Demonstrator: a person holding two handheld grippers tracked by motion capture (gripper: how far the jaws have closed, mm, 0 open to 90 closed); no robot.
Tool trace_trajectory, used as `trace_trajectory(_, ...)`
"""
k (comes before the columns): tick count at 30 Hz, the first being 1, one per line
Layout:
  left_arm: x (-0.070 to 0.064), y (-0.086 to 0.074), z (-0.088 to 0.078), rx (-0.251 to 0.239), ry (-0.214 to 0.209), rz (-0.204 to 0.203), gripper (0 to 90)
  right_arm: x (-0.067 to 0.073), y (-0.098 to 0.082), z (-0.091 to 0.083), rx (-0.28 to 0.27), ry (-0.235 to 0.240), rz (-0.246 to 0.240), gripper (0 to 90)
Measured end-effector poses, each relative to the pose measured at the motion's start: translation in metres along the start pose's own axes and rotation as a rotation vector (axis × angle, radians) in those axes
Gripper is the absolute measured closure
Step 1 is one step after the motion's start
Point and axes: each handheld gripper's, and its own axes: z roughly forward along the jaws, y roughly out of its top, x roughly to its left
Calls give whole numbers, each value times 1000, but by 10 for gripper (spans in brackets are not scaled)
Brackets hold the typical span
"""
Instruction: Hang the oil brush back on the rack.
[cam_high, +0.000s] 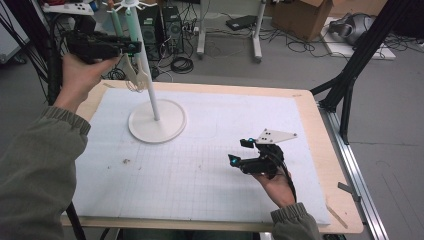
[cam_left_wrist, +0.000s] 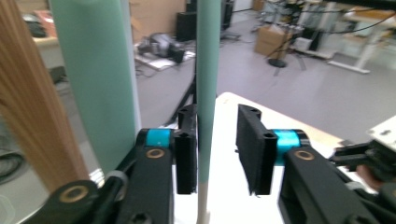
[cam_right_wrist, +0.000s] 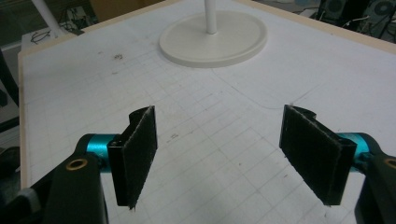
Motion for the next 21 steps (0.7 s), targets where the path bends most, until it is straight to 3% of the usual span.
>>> trace_trajectory(12, -12, -6, -14, 13, 106, 40, 511, -6, 1, -5, -15, -30, 7, 247)
trace_trajectory(21, -21, -32, -26, 23, 123, 56, 414, -8, 2, -3, -9, -42, 11, 241)
